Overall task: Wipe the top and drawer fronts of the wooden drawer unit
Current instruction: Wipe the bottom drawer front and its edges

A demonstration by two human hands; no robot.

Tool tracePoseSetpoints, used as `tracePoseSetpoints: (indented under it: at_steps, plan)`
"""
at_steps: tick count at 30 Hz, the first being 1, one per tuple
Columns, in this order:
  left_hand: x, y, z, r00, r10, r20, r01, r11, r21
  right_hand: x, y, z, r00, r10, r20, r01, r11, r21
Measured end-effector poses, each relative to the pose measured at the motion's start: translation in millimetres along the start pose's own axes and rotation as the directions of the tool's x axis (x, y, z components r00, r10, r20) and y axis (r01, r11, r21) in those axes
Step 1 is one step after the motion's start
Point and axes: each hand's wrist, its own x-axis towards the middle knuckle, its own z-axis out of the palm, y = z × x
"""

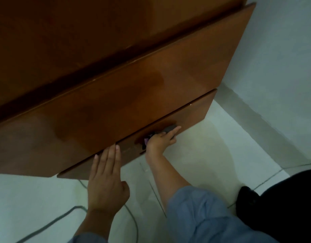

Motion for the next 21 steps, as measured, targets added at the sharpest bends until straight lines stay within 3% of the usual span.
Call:
tracePoseSetpoints:
  at_steps: [2, 4, 5, 6, 9, 12, 14, 16, 18, 21]
  plan:
    - [-1, -1, 5, 1.0, -0.009, 0.0, 0.009, 1.0, -0.014, 3, 8, 0, 0.997, 0.023, -0.069, -0.031, 0.994, -0.104]
    - [0, -1, 8, 1.0, -0.017, 0.0, 0.017, 1.0, -0.025, 9, 15, -2, 0.983, 0.143, -0.117, -0.163, 0.968, -0.188]
    - [0, 0, 8, 1.0, -0.02, -0.003, 0.02, 0.999, -0.032, 12, 20, -4, 0.965, 0.235, -0.119, -0.252, 0.956, -0.148]
    - [0, 1, 8, 1.0, -0.023, -0.008, 0.022, 0.999, -0.04, 12, 26, -5, 0.942, 0.323, -0.085, -0.333, 0.933, -0.139]
    - [0, -1, 6, 1.0, -0.013, -0.014, 0.013, 0.999, -0.042, -16, 39, -8, 0.844, 0.493, 0.21, -0.447, 0.864, -0.231]
    - [-5, -10, 2, 1.0, 0.025, -0.007, -0.025, 1.0, -0.004, -55, 43, -7, 0.795, 0.557, 0.239, -0.482, 0.82, -0.309]
    - [-13, -19, 1, 1.0, 0.013, -0.008, -0.013, 1.0, 0.016, -74, 41, -7, 0.854, 0.462, 0.237, -0.377, 0.865, -0.33]
    - [-24, -29, 2, 0.999, -0.033, -0.032, 0.033, 0.999, 0.019, -83, 35, -13, 0.954, 0.194, 0.229, -0.12, 0.946, -0.302]
    - [-31, -37, 4, 0.993, -0.103, -0.062, 0.103, 0.995, -0.006, -85, 23, -15, 0.979, -0.043, 0.198, 0.096, 0.959, -0.266]
    - [-39, -43, 8, 0.979, -0.188, -0.078, 0.184, 0.981, -0.054, -86, 13, -2, 0.983, -0.138, 0.12, 0.162, 0.963, -0.217]
